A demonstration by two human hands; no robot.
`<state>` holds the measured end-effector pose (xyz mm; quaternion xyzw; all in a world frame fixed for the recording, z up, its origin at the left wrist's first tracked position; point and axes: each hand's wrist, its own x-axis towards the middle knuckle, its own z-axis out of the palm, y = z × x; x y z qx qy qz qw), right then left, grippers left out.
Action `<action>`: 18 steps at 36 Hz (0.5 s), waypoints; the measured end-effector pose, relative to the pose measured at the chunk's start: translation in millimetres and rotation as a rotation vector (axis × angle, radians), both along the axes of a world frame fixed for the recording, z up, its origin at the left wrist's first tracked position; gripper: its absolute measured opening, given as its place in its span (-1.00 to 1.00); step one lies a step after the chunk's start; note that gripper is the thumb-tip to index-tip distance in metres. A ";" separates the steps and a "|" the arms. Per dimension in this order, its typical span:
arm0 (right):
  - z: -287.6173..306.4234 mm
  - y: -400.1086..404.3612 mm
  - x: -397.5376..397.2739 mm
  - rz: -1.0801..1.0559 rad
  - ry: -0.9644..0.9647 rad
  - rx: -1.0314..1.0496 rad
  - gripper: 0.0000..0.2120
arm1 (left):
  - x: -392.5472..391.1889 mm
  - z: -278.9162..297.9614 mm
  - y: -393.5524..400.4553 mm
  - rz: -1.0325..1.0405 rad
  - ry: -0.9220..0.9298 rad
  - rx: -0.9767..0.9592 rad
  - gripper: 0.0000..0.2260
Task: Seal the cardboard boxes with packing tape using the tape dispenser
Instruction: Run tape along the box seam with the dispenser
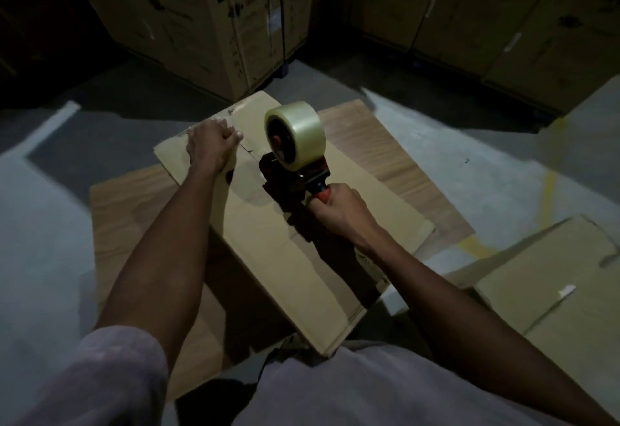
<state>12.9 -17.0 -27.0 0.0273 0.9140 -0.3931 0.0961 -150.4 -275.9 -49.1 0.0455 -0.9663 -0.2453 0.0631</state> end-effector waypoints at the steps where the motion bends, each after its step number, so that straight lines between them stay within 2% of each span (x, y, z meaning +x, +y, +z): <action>1: 0.7 0.2 0.1 -0.017 -0.014 -0.023 -0.64 | 1.5 0.9 3.3 0.000 0.018 -0.037 -0.69; 6: 10.2 -3.5 0.7 -0.071 -0.042 -0.121 -0.61 | 7.8 7.0 16.5 -0.040 0.066 -0.127 -0.72; 10: 11.0 -6.2 0.0 -0.105 -0.035 -0.137 -0.61 | 14.7 2.0 15.6 -0.167 0.071 -0.059 -0.77; 13: 8.8 -7.3 -0.4 -0.111 -0.022 -0.134 -0.57 | 19.6 -4.1 11.8 -0.195 0.042 -0.041 -0.74; 16: 8.0 -8.9 1.2 -0.116 -0.020 -0.120 -0.49 | 20.6 -9.4 10.6 -0.241 -0.016 -0.103 -0.69; 18: 6.7 -9.3 1.1 -0.103 -0.003 -0.099 -0.51 | 22.4 -11.4 9.4 -0.253 -0.031 -0.084 -0.66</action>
